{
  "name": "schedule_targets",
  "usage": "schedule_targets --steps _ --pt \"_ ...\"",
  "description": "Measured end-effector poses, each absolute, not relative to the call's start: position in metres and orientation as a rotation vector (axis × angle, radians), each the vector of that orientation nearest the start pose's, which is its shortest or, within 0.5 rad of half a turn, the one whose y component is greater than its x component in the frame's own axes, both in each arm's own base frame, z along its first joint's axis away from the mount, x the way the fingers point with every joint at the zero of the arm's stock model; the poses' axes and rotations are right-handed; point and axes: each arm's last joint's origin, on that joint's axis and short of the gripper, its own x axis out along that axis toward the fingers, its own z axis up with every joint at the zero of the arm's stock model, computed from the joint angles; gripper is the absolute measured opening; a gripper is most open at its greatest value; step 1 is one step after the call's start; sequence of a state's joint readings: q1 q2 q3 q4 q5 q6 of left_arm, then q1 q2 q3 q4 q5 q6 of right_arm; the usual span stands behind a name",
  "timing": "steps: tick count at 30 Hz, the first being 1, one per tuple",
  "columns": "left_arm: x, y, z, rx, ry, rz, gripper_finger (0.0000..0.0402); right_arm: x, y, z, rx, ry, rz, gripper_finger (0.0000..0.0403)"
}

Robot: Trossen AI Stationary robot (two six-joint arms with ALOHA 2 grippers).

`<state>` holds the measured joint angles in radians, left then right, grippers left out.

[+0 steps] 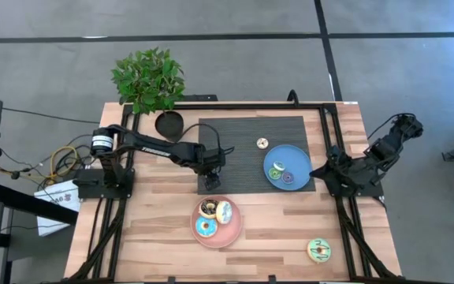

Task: Pick & Place donuts
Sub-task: Put the small dark blue donut onto the blue plate

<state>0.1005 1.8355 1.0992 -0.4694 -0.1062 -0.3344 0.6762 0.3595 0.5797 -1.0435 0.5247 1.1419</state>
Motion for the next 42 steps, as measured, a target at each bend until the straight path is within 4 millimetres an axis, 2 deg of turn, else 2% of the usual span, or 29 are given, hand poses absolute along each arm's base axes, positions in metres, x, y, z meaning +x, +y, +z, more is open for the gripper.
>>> schedule_targets --steps 11,16,21,24,28,34,37,39,42 --pt "0.345 0.038 0.149 -0.300 1.149 0.367 0.0164 0.057 0.027 0.240 0.556 0.661 -0.223 0.0001" --pt "0.346 0.038 0.150 -0.302 1.151 0.368 0.0153 0.057 0.027 0.240 0.556 0.661 -0.223 0.0001" --pt "0.356 0.041 0.164 -0.303 1.099 0.368 0.0152 0.057 0.027 0.240 0.556 0.661 -0.223 0.0001" --pt "0.366 0.046 0.180 -0.298 1.042 0.361 0.0152 0.057 0.027 0.240 0.556 0.661 -0.223 0.0001" --pt "0.384 0.053 0.212 -0.294 0.918 0.349 0.0152 0.057 0.027 0.240 0.556 0.661 -0.223 0.0001" --pt "0.411 0.058 0.255 -0.246 0.607 0.311 0.0152 0.057 0.027 0.240 0.556 0.660 -0.224 0.0001" --pt "0.426 0.060 0.262 -0.246 0.507 0.310 0.0152 0.058 0.027 0.240 0.555 0.657 -0.227 0.0001" --pt "0.439 0.061 0.254 -0.252 0.536 0.302 0.0152 0.058 0.027 0.241 0.551 0.648 -0.235 0.0001" --pt "0.470 0.062 0.240 -0.245 0.550 0.243 0.0152 0.058 0.027 0.241 0.548 0.635 -0.245 0.0001"
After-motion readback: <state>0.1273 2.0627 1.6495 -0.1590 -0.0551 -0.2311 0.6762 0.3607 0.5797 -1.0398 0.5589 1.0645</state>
